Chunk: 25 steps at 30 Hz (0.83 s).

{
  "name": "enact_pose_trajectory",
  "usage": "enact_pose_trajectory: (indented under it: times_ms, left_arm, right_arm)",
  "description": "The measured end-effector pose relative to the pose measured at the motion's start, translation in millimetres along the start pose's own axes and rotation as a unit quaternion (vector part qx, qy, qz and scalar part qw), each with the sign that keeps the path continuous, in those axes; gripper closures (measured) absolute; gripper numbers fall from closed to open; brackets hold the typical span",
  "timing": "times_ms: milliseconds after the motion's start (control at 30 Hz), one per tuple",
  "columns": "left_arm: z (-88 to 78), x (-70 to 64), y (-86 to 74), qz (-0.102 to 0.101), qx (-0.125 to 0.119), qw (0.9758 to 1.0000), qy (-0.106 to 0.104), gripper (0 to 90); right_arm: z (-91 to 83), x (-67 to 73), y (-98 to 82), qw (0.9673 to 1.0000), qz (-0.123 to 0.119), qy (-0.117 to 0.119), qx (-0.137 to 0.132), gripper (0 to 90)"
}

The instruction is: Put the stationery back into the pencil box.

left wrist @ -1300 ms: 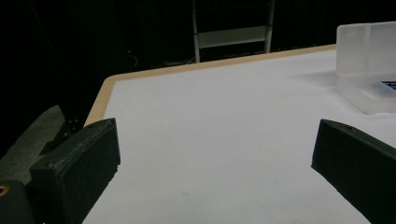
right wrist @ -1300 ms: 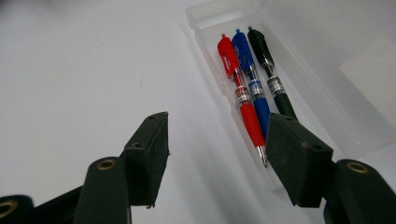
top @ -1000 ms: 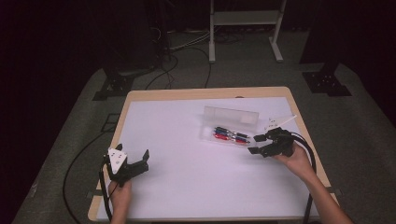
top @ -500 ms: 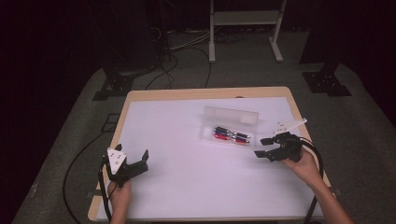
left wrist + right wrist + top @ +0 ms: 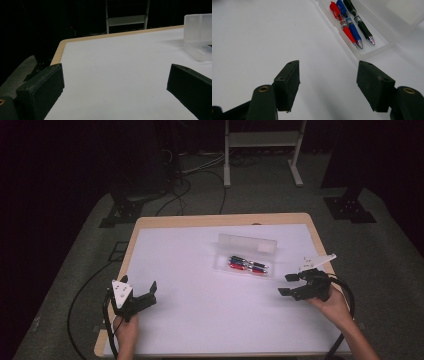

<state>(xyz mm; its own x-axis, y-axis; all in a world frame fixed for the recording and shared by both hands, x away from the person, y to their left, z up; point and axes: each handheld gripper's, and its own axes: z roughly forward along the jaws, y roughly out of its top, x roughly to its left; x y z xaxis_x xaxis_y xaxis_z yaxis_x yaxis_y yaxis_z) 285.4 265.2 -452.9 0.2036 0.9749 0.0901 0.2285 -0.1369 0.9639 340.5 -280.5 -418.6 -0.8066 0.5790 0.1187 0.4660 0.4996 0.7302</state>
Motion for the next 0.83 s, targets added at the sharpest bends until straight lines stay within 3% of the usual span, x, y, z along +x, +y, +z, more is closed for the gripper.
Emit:
enact_pose_trajectory:
  times_ms: [833]
  left_arm:
    - [1.8,-5.4,0.8,0.007,0.003,1.0000,-0.001,0.3]
  right_arm:
    - [-11.8,4.2,-34.4,0.9996,0.028,-0.011,-0.002,30.9]
